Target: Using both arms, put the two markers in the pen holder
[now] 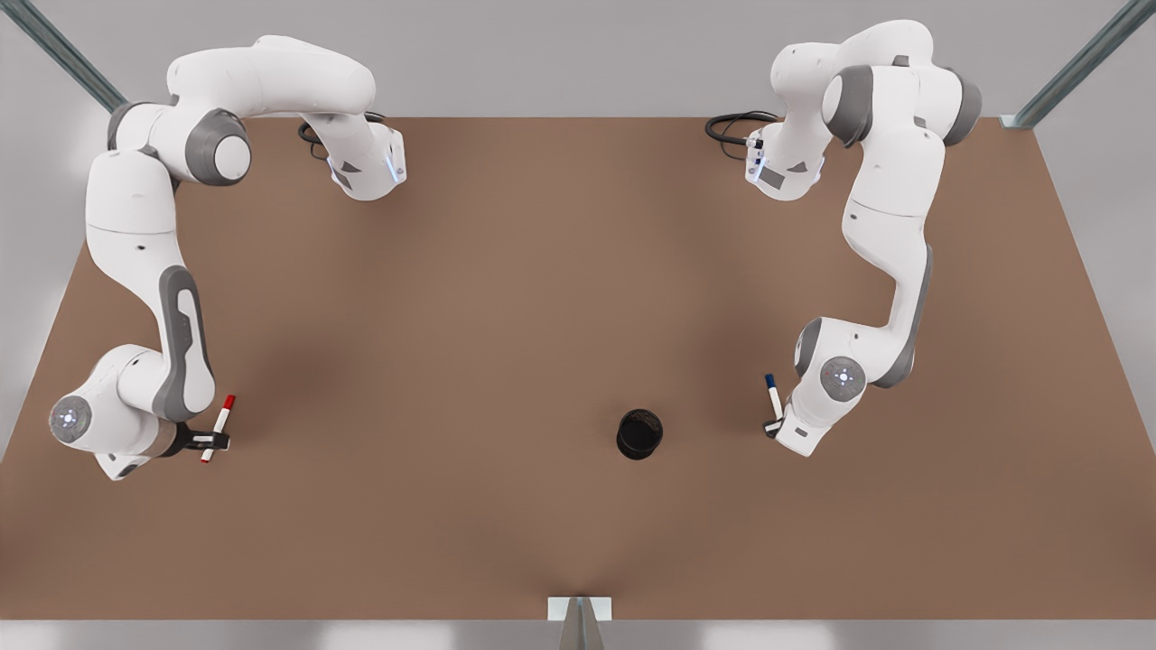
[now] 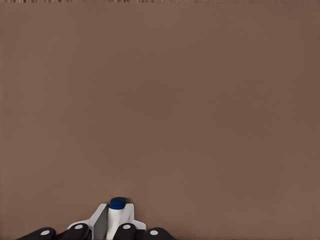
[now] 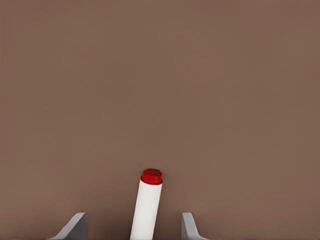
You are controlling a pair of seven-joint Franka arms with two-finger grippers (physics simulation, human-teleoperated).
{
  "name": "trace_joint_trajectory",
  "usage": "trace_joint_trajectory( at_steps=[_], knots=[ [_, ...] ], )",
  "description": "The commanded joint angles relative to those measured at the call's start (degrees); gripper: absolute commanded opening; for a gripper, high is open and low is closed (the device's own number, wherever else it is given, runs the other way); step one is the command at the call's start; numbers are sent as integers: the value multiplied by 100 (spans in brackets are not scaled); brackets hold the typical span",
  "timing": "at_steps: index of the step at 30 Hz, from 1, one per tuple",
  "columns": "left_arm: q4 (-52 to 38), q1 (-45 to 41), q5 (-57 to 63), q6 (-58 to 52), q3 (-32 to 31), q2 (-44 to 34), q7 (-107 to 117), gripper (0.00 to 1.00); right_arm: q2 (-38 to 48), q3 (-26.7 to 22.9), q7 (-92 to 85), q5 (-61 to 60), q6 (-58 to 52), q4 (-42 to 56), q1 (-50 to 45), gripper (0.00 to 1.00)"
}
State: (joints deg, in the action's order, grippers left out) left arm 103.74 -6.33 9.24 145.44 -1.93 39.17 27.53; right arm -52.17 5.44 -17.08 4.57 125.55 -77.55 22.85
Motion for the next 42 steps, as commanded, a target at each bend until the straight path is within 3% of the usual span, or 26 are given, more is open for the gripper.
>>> trace_joint_trajectory(
  at_steps=[1, 7, 9, 14, 16, 20, 25, 28, 32, 36, 42],
  knots=[
    [-3, 0, 17, 11, 0, 3, 288, 34, -4, 1, -700, 0, 66, 11, 0, 77],
    [-29, -9, 17, 19, 0, 30, 297, 32, -13, 1, -726, 44, 58, 11, 0, 49],
    [-99, -9, 17, -121, 0, 12, 323, 21, -13, 1, -717, 44, 49, 11, 0, 42],
    [-705, -53, -45, -1149, -61, -32, 393, 21, -13, 1, -726, 44, 40, 3, 0, 33],
    [-1356, -299, -405, -2326, -70, -76, 481, 21, -4, 9, -726, 44, 31, 3, -9, 26],
    [-2217, -501, -441, -3873, -245, -172, 859, 21, 189, 167, -841, 17, -30, 38, -52, 25],
    [-3000, -448, -1302, -3945, -808, -612, 228, 21, 1419, 378, -103, 44, -1392, 152, -422, 25],
    [-3079, -483, -2110, -2417, -835, -542, -2417, 21, 1780, 782, 205, 26, -1735, 152, -422, 25],
    [-3070, -650, -1979, -308, -809, -436, -6038, 21, 2105, 1310, 943, 52, -2086, 161, -431, 25],
    [-2666, -1063, -1557, 1706, -800, -331, -6805, 21, 2255, 1688, 1568, 307, -2561, 266, -554, 25],
    [-2068, -1081, -1724, 2392, -940, -357, -6585, 21, 2255, 1873, 1770, 316, -2606, 345, -668, 22]
  ],
)
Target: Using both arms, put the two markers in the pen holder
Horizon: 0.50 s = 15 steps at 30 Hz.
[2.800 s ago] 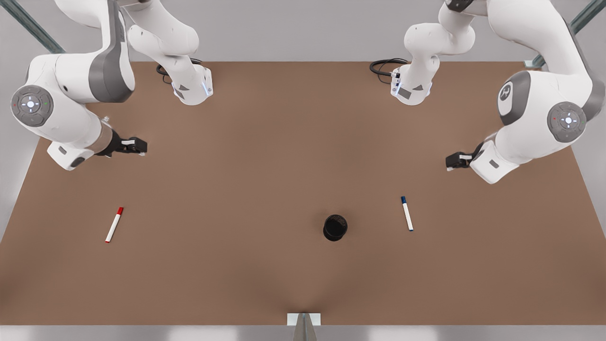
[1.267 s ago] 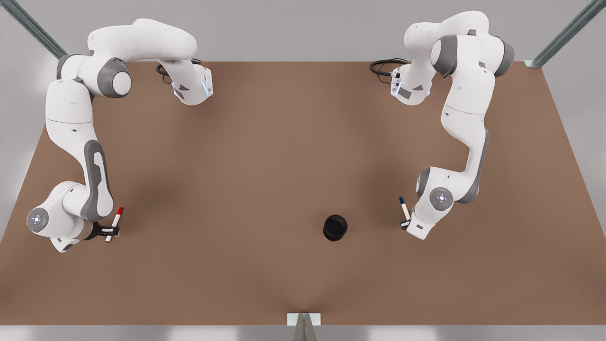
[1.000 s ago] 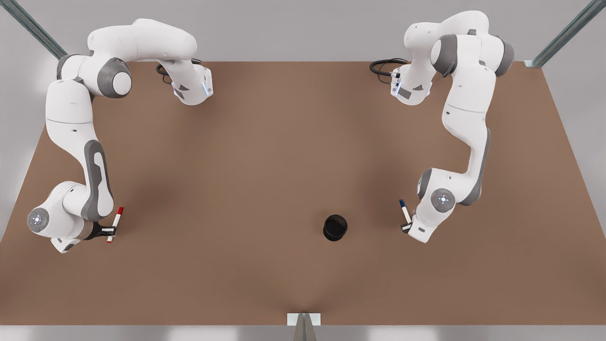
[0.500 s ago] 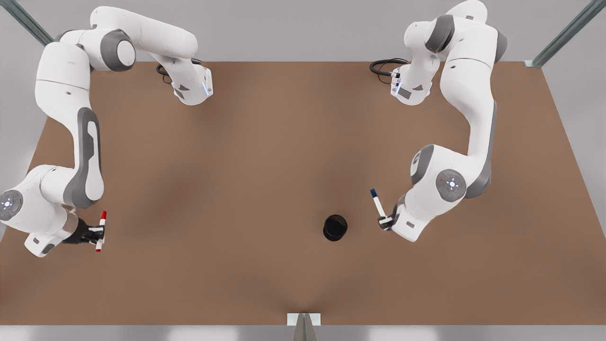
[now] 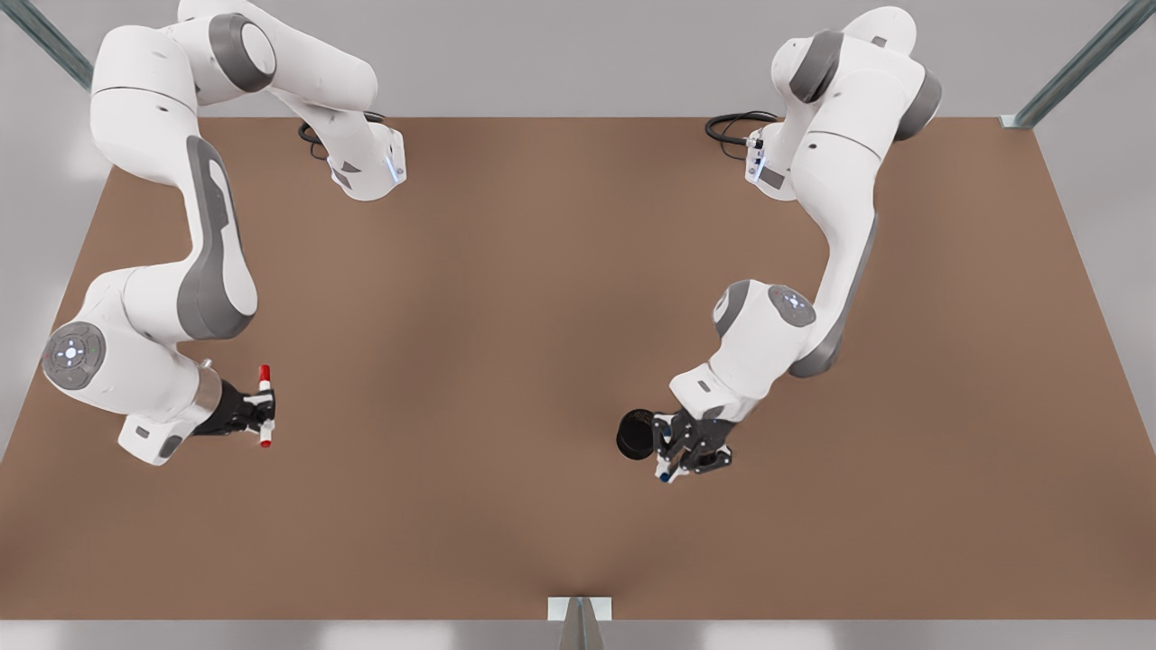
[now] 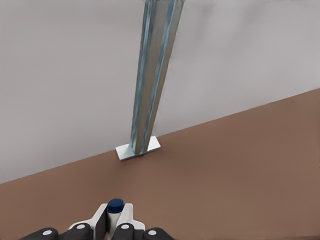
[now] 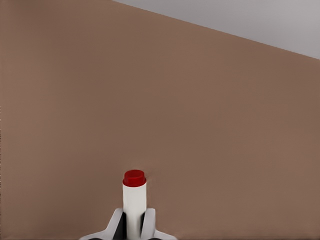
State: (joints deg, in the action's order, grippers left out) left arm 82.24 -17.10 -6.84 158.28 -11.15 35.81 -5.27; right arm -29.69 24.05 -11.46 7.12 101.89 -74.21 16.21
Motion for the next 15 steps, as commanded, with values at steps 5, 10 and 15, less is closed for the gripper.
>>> trace_joint_trajectory(
  at_steps=[5, 10, 15],
  knots=[
    [266, 23, -116, 1126, -220, -13, -3076, 21, 7, 29, 1191, 62, -231, 74, 13, 22],
    [636, -56, -116, 1794, -229, 163, -3068, 21, -10, -41, 1138, 53, -240, 91, 66, 21],
    [987, -83, -116, 1829, -264, 136, -2971, 21, -1, -32, 1155, 53, -240, 100, 49, 21]
  ],
)
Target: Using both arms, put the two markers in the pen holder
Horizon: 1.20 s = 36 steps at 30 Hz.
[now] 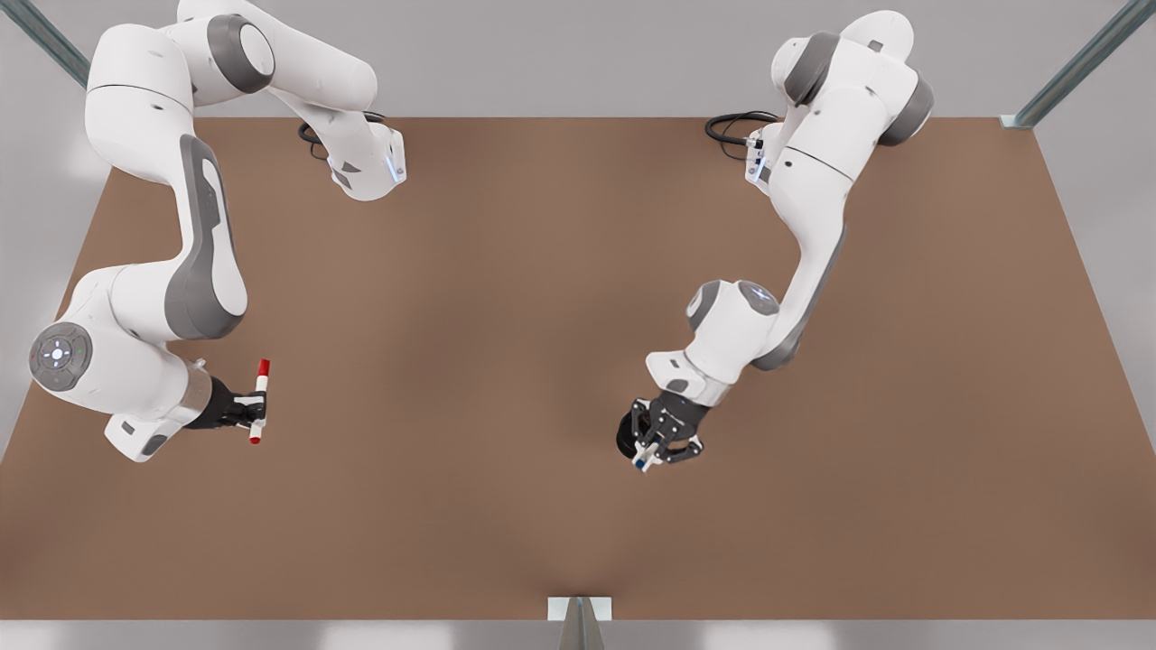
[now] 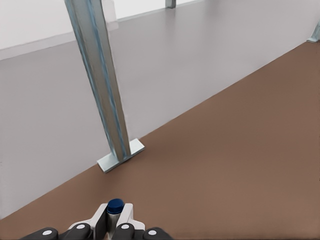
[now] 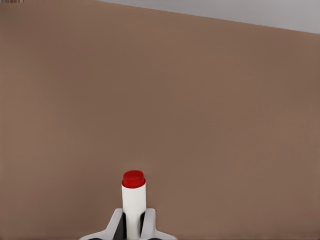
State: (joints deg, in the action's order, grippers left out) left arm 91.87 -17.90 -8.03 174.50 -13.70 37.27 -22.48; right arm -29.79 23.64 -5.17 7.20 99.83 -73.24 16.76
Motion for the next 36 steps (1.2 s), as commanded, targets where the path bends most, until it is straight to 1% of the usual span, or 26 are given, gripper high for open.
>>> trace_joint_trajectory(
  at_steps=[1, 8, 10, 14, 18, 19, 20, 21, 23, 24, 25, 26, 27, 28, 29, 30, 31, 32, 33, 34, 35, 36],
  knots=[
    [33, -47, 4, 207, -10, -1, -1215, 21, 8, 0, 526, 45, -34, 2, 3, 21],
    [15, -319, 12, 268, -1, 61, -917, 21, 8, 61, 587, 45, -25, 2, -59, 21],
    [24, -319, 21, 488, -1, 184, -934, 21, -1, 70, 719, 36, 1, 46, -208, 21],
    [111, -301, 21, 488, 8, 210, -952, 21, -10, 70, 1237, 19, 27, 99, -594, 21],
    [331, -310, 21, 497, 8, 201, -978, 21, -27, 70, 1501, 10, 19, 178, -727, 21],
    [507, -328, 21, 497, -1, 123, -925, 55, -27, 70, 1510, 10, 27, 178, -727, 21],
    [568, -337, 21, 497, -1, 114, -925, 80, -36, 79, 1510, 10, 27, 178, -735, 21],
    [656, -337, 21, 497, -1, 87, -925, 100, -36, 70, 1510, 10, 19, 178, -727, 21],
    [885, -319, 21, 436, -1, -255, -917, 100, -36, 70, 1510, 10, 19, 178, -735, 21],
    [842, -232, 4, -256, -10, -571, -908, 100, -36, 70, 1510, 10, 10, 178, -727, 21],
    [210, 67, -189, -1829, -1, -765, -662, 100, -36, 70, 1510, 1, 19, 178, -727, 21],
    [-590, 208, -173, -3490, 174, -748, 92, 100, -36, 131, 1510, 10, 54, 178, -735, 21],
    [-917, 182, 196, -5407, 500, -897, 1743, 100, -71, 228, 1545, 10, 168, 196, -823, 21],
    [-1091, 497, 337, -7366, 518, -1248, 2397, 100, -124, 228, 1712, 10, 440, 205, -1060, 21],
    [-1670, 638, 381, -8472, 701, -1258, 2475, 100, -150, 228, 1782, 10, 720, 205, -1227, 21],
    [-2050, 621, 785, -8969, 878, -1292, 3149, 100, -168, 229, 2010, 10, 1107, 205, -1525, 21],
    [-2059, 665, 1014, -8986, 957, -1407, 3478, 100, -203, 229, 2318, 10, 1476, 205, -1763, 21],
    [-2059, 665, 988, -9144, 1159, -1626, 3478, 100, -291, 228, 2327, 10, 1986, 222, -1904, 21],
    [-2059, 806, 979, -9347, 1186, -1776, 3425, 100, -405, 228, 2292, 19, 2698, 248, -2045, 22],
    [-2007, 1103, 962, -9356, 1178, -2215, 3399, 100, -572, 220, 2257, 27, 3691, 249, -2203, 22],
    [-1858, 1656, 953, -9294, 660, -2364, 3250, 100, -642, 220, 2248, 36, 4252, 257, -2299, 21],
    [-1839, 1676, 979, -9189, 658, -2347, 2977, 100, -765, 132, 2248, 54, 5124, 310, -2572, 21]
  ],
)
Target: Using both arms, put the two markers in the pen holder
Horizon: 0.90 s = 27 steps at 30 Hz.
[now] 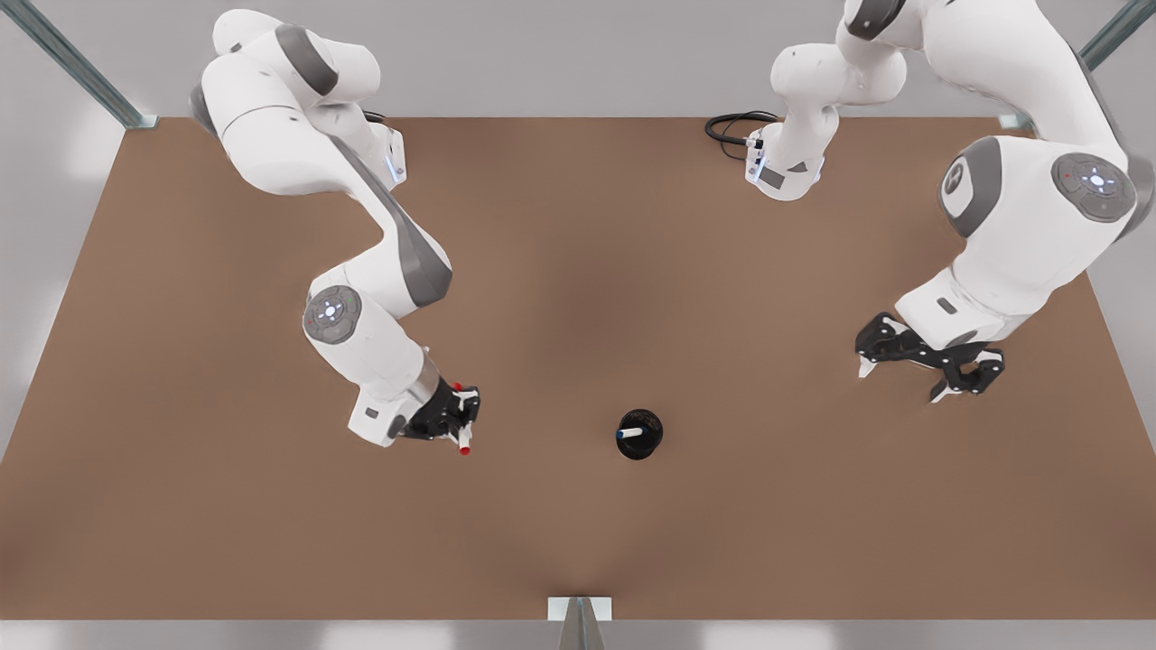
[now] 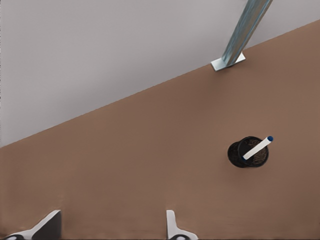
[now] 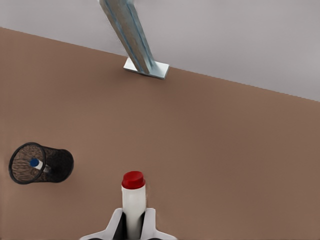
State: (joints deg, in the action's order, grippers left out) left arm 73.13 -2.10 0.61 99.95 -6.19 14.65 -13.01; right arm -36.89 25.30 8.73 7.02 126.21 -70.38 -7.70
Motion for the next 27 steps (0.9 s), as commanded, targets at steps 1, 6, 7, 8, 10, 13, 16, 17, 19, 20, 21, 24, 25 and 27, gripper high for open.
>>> trace_joint_trajectory(
  at_steps=[1, 6, 7, 8, 10, 13, 16, 17, 19, 20, 21, 24, 25, 27],
  knots=[
    [25, 104, 132, -1698, -93, -59, 2031, 100, -230, -51, 868, 150, 3093, 130, -284, 22],
    [34, 87, 158, -1408, -93, 3, 2022, 100, -1285, -148, 929, 133, 4553, 1518, -1277, 23],
    [52, 51, 378, -1364, -102, 55, 2022, 100, -1356, -490, 1157, 106, 4684, 1642, -1637, 23],
    [52, -10, 378, -1355, -102, 91, 2039, 100, -1356, -1332, 1815, 115, 4702, 1809, -2296, 23],
    [61, 43, 352, -1364, -111, 99, 2039, 100, -1610, -2617, 2722, 106, 4851, 1976, -3211, 23],
    [69, 69, 325, -1382, -93, 126, 2057, 100, -2050, -2916, 2819, 106, 4904, 2406, -3440, 23],
    [78, 122, 317, -1408, -93, 249, 2075, 100, -2208, -2943, 2827, 106, 4904, 2565, -3466, 23],
    [113, 122, 317, -1408, -93, 249, 2075, 100, -2208, -2943, 2819, 106, 4904, 2565, -3475, 23],
    [122, 122, 308, -1408, -93, 258, 2083, 100, -2270, -2995, 2819, 106, 5115, 2565, -3475, 24],
    [122, 130, 290, -1408, -93, 293, 2083, 100, -2270, -3100, 2819, 98, 5316, 2530, -3475, 24],
    [122, 192, 123, -1408, -93, 302, 2083, 100, -2331, -3127, 2810, 89, 5519, 2468, -3475, 24],
    [122, 201, 132, -1382, -84, 372, 2075, 100, -2569, -3162, 2792, 89, 6249, 2231, -3475, 24],
    [122, 210, 132, -1390, -84, 381, 2075, 100, -2700, -3162, 2792, 89, 6460, 2213, -3492, 24],
    [122, 245, 123, -1382, -84, 425, 2075, 100, -2850, -3162, 2792, 80, 6688, 2204, -3545, 23]
  ],
)
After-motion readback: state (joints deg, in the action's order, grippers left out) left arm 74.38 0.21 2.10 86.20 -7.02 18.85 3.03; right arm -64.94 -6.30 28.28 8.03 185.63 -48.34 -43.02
